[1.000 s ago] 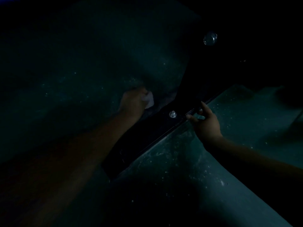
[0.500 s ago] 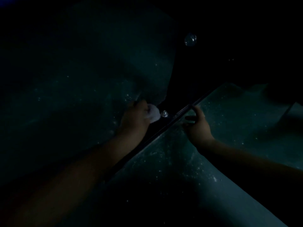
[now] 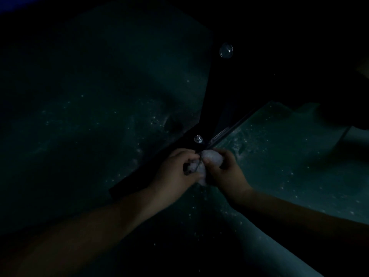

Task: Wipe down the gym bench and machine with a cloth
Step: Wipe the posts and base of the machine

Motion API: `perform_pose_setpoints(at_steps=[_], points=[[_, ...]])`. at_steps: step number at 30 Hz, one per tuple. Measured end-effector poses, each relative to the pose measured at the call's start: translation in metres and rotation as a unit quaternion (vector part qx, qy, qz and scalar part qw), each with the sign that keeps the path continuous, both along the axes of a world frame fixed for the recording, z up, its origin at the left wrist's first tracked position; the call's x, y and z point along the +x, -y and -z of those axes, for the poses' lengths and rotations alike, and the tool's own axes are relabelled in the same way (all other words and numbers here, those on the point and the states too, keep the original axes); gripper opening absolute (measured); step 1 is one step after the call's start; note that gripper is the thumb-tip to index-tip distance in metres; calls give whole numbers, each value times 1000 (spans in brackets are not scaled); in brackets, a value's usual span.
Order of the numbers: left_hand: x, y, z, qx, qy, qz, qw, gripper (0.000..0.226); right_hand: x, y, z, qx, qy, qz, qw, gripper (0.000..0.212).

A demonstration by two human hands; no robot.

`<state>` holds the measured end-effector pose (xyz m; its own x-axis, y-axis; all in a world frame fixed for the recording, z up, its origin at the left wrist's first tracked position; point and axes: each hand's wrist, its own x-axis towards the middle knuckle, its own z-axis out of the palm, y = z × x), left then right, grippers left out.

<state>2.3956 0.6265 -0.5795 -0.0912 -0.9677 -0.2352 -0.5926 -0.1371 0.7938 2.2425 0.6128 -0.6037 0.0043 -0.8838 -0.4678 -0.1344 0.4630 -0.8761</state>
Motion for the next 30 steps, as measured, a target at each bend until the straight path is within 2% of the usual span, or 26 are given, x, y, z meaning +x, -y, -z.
perform_pose_setpoints(at_steps=[2, 4, 8, 16, 18, 19, 21, 22, 24, 27, 30], points=[[15, 5, 0, -39, 84, 20, 995, 36, -5, 6, 1, -22, -74, 45, 996, 40], [28, 6, 4, -54, 157, 27, 986, 40, -10, 14, 3, -51, -123, 47, 990, 40], [34, -3, 11, -40, 205, 50, 977, 49, -4, 32, 1, -91, -173, 20, 981, 35], [29, -1, 11, -61, 205, 36, 976, 41, -19, 70, -2, -67, -209, -3, 976, 33], [30, 1, 9, -49, 197, 39, 978, 39, -39, 86, -4, -73, -194, 58, 977, 56], [31, 1, 9, -48, 195, 38, 979, 39, -49, 95, -7, -74, -186, 91, 976, 56], [31, 0, 8, -48, 193, 37, 979, 38, -61, 105, -23, -79, -200, 107, 971, 18], [31, 0, 8, -46, 193, 37, 980, 38, -60, 107, -30, -94, -209, 95, 969, 12], [31, 0, 8, -41, 189, 37, 980, 37, -49, 101, -28, -121, -219, 76, 965, 9], [33, 1, 8, -40, 188, 45, 980, 36, -20, 62, -7, -132, -166, 61, 975, 5], [34, 2, 9, -50, 190, 48, 979, 34, -2, 29, 1, -143, -153, -68, 976, 8]])
